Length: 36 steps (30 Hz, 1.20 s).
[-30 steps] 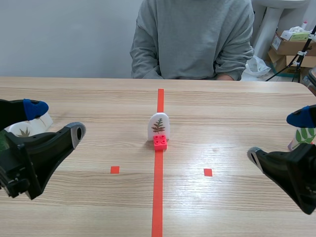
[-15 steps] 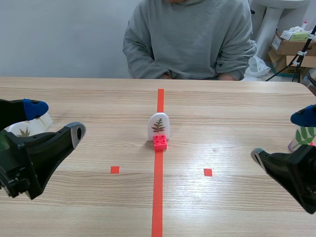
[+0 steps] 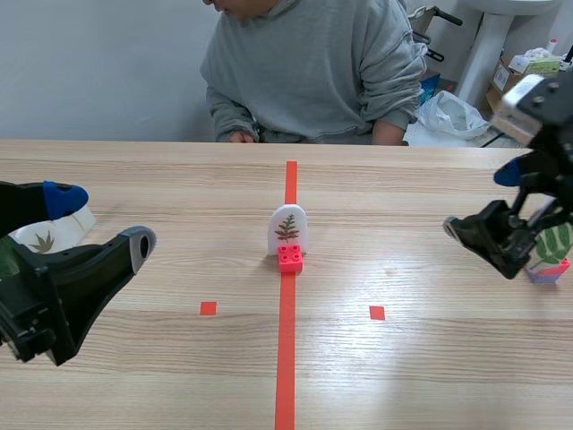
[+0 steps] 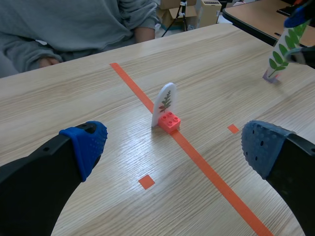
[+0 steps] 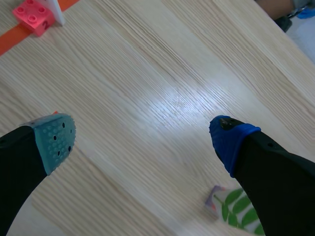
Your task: Do the leaf sorting experiment
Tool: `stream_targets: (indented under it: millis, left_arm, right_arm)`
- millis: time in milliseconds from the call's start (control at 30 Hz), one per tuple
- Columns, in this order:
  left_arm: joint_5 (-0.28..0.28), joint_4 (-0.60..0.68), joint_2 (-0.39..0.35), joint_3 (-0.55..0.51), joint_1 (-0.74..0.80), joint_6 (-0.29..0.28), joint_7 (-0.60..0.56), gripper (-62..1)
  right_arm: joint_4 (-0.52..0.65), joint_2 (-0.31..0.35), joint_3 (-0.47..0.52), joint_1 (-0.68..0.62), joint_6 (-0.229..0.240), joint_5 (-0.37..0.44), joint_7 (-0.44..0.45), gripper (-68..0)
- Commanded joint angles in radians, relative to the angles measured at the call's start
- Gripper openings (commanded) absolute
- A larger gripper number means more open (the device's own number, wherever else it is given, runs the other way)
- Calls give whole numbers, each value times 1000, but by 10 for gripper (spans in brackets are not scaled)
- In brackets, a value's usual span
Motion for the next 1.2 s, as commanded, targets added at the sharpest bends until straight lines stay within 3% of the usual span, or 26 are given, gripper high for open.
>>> stream_targets:
  millis: [0, 200, 400, 533, 867, 1067, 1167]
  left_arm:
    - [-10, 16, 0, -3, 0, -1, -14, -24]
    - [-6, 16, 0, -3, 0, 2, -14, -24]
    - [8, 16, 0, -4, 0, 2, -14, -24]
    - [40, 16, 8, -4, 0, 3, -14, -24]
    - [39, 16, 13, -4, 0, 3, -14, -24]
    - [39, 16, 13, -4, 0, 3, -14, -24]
    - [39, 16, 13, -4, 0, 3, -14, -24]
  right_arm:
    - [-26, 4, -63, 93, 0, 3, 32, -122]
    - [-279, -71, -354, 379, -8, -82, 103, -122]
    - [-510, -217, -552, 566, -8, -134, 151, -122]
    - [-600, -305, -647, 635, -8, -160, 154, -122]
    - [-728, -424, -692, 651, -13, -237, 212, -122]
    - [-787, -443, -692, 651, -18, -258, 254, -123]
    - [-787, -443, -692, 651, -19, -260, 253, -160]
